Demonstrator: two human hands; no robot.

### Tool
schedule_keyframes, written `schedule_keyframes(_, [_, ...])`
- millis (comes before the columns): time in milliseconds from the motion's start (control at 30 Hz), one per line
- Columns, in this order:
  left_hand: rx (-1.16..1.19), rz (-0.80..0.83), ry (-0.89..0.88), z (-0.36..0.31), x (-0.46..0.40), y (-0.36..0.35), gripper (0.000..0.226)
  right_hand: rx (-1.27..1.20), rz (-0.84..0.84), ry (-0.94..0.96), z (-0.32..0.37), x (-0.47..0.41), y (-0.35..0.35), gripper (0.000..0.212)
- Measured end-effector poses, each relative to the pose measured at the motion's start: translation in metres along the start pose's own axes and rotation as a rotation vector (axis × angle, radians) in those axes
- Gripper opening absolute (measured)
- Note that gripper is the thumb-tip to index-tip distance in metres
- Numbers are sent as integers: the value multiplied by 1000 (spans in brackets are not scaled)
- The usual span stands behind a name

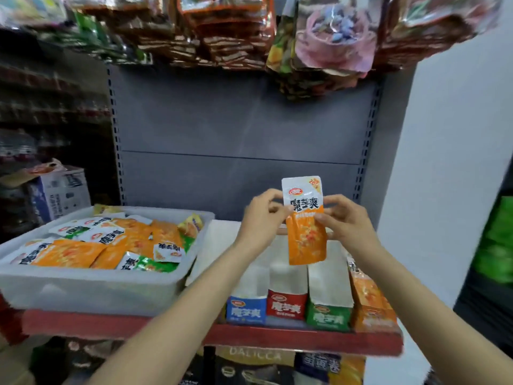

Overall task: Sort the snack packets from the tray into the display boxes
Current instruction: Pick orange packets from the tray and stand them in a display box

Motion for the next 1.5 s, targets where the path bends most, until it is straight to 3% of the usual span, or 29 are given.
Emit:
schedule_keyframes(167, [-229, 134, -107, 15, 8, -80, 25, 66, -295, -3, -25, -24, 86, 27])
schedule_keyframes(300, [-465, 252, -193, 30, 19, -111, 50, 212, -261, -103, -53, -32, 107, 15])
schedule_keyframes(433, [-526, 321, -110, 39, 24, -119, 69, 233, -284, -122, -59, -35, 116, 22])
schedule_keyframes(633, [-492, 422, -8, 35, 34, -131, 67, 455, -66, -60, -68, -24, 109, 66])
schedule_keyframes(800, [-415, 370, 17, 31, 40, -136, 52, 778, 53, 101, -80, -15, 94, 91])
schedule_keyframes(867, [-414, 348, 6, 31, 41, -136, 52, 939, 56, 150, -84, -11, 93, 88])
schedule_keyframes(1067, [-404, 244, -59, 25, 40, -124, 44, 1032, 64, 213, -80, -1, 86, 60])
schedule_keyframes(1267, [-311, 72, -172, 14, 31, -50, 26, 745, 35, 362, -41, 10, 36, 32])
schedule_keyframes(1500, [-486, -192, -154, 38, -3, 98, 18, 550, 280, 466, 4, 36, -108, 29])
Point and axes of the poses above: each hand's wrist, its own x-axis away from the middle knuckle, its own y-axis out of the back of the hand, z = x × y, the point moved 5 cm from there along -x, towards the middle knuckle, and after that the axes turned 15 degrees about -z, right-handed, at the moved point
